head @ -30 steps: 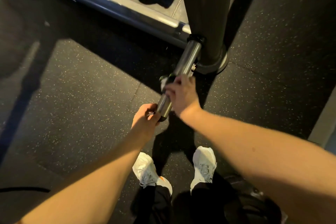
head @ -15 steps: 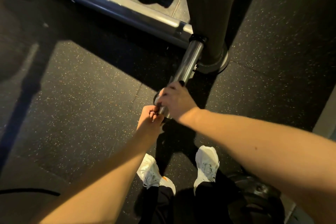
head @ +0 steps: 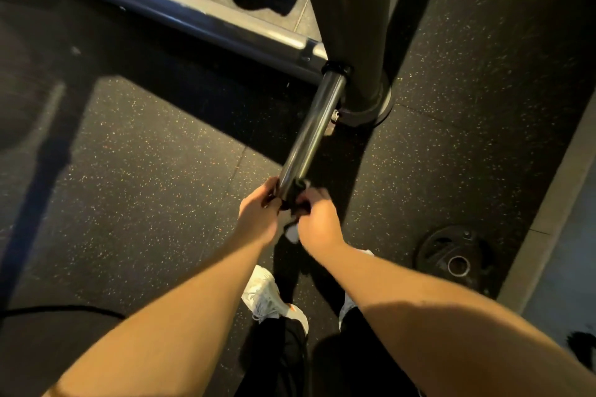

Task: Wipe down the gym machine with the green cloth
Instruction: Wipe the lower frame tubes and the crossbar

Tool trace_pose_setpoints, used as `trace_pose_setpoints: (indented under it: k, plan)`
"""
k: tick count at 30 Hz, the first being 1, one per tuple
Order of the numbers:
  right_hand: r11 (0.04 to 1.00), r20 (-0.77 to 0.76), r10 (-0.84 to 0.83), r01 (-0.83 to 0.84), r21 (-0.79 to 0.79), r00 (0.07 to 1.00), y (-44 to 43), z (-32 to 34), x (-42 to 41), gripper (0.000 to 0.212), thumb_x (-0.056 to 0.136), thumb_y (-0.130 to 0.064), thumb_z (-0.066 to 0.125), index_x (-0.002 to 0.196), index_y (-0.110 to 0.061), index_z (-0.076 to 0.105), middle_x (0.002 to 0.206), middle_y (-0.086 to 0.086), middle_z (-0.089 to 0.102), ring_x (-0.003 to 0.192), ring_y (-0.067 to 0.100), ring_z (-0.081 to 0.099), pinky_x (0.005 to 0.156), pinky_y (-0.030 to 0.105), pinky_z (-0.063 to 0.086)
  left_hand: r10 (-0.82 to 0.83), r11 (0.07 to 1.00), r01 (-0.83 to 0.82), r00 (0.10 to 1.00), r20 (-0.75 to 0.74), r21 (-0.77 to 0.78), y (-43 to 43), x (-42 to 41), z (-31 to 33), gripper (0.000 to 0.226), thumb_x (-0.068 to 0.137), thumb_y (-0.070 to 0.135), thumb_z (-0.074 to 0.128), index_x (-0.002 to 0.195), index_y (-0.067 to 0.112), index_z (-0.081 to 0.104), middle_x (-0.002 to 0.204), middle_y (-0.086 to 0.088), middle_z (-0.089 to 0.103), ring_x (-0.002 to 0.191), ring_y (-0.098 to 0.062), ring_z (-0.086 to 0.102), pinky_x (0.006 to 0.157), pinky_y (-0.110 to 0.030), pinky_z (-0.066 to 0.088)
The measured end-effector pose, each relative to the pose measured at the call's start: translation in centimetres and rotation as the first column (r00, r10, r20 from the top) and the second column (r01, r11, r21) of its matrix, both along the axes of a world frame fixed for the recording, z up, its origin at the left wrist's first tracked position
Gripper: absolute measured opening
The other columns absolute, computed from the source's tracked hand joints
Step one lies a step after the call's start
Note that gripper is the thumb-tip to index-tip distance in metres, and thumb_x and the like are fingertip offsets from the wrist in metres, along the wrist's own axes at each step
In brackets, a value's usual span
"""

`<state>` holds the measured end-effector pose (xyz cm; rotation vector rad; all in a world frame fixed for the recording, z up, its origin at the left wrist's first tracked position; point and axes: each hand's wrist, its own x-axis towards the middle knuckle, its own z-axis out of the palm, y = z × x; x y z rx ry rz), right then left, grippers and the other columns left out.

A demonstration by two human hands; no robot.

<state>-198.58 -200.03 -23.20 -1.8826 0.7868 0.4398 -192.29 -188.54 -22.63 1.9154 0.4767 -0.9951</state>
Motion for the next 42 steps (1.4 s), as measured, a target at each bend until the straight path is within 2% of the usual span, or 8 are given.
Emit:
trace_pose_setpoints:
  k: [5,8,12,16,21,24,36,42]
  plan:
    - [0.975,-0.050,-0.152,0.158,0.157,0.987,-1.1,8.8,-3.7,0.019,0.096,-0.004,0.055,0.093,-0.023,0.053,0.085,0.000,0.056,0.073,0.012,0.051,0.067,0.030,0.041,0.137,0.986,-0.120,0.980,-0.145,0.115,-1.4,-1.4,6.4,0.013,0.099,0.021,0.064,0.109,0.016,0.070,0.098,-0.006,0.069,0.102,-0.029,0.069,0.097,-0.047,0.055]
    - [0.970,-0.014,-0.155,0.155,0.189,0.988,-2.7,16.3,-3.2,0.019,0.096,-0.006,0.057,0.092,-0.025,0.052,0.084,0.003,0.061,0.074,0.013,0.057,0.067,0.029,0.045,0.079,0.997,-0.079,0.984,-0.160,0.005,-3.0,-1.7,15.1,0.014,0.102,0.021,0.060,0.113,0.015,0.067,0.097,-0.001,0.068,0.095,-0.016,0.064,0.087,-0.032,0.052]
    - [0.971,0.047,-0.129,0.117,0.209,0.990,-5.3,27.0,-1.9,0.011,0.097,-0.009,0.058,0.098,-0.020,0.055,0.084,-0.004,0.059,0.071,-0.002,0.054,0.064,0.014,0.041,0.115,0.993,-0.115,0.983,-0.144,0.005,-5.2,-0.9,26.2,0.031,0.098,0.007,0.057,0.128,0.009,0.064,0.119,-0.013,0.069,0.112,-0.028,0.066,0.098,-0.042,0.054]
    - [0.975,0.122,-0.092,0.065,0.213,0.988,-7.6,37.3,-1.0,0.011,0.099,-0.018,0.061,0.109,-0.015,0.059,0.096,-0.005,0.062,0.086,-0.001,0.058,0.068,0.007,0.041,-0.073,0.997,0.073,0.997,0.018,0.004,-6.3,-0.9,37.0,0.035,0.095,0.004,0.063,0.129,0.011,0.059,0.112,-0.006,0.068,0.098,-0.018,0.066,0.073,-0.023,0.055]
    - [0.978,0.202,-0.038,-0.005,0.207,0.979,-9.7,47.4,-0.3,0.026,0.093,-0.019,0.072,0.117,-0.019,0.063,0.106,-0.004,0.068,0.099,0.005,0.063,0.085,0.018,0.050,-0.100,0.995,0.102,0.984,0.149,-0.003,-6.5,-1.1,48.4,0.039,0.087,0.020,0.080,0.123,0.013,0.066,0.105,-0.008,0.073,0.097,-0.023,0.071,0.083,-0.037,0.060]
    - [0.988,0.267,0.065,-0.100,0.122,0.962,-10.7,51.2,0.2,0.021,0.093,-0.013,0.070,0.109,-0.026,0.066,0.103,-0.007,0.070,0.098,0.007,0.065,0.090,0.027,0.053,-0.120,0.991,0.129,0.968,0.220,-0.027,-6.1,-1.2,53.3,0.030,0.091,0.025,0.076,0.118,0.013,0.069,0.105,-0.005,0.073,0.096,-0.017,0.069,0.075,-0.028,0.057]
    - [0.944,0.424,0.328,-0.308,-0.115,0.845,-7.2,60.8,7.1,0.016,0.097,-0.023,0.065,0.103,-0.029,0.079,0.085,-0.013,0.073,0.083,0.005,0.067,0.076,0.025,0.052,-0.008,0.998,0.034,0.866,0.500,-0.044,-0.5,2.5,63.6,0.014,0.091,0.030,0.073,0.096,0.023,0.062,0.093,0.002,0.067,0.089,-0.012,0.065,0.074,-0.025,0.052]
    - [0.960,0.395,0.052,-0.155,0.234,0.917,1.3,63.5,12.5,0.018,0.104,-0.014,0.055,0.103,-0.016,0.073,0.092,0.013,0.074,0.080,0.022,0.074,0.065,0.032,0.061,0.037,0.991,0.048,0.808,0.587,-0.128,6.8,8.1,64.2,0.018,0.090,0.029,0.074,0.097,0.019,0.060,0.091,-0.002,0.065,0.082,-0.013,0.063,0.073,-0.023,0.052]
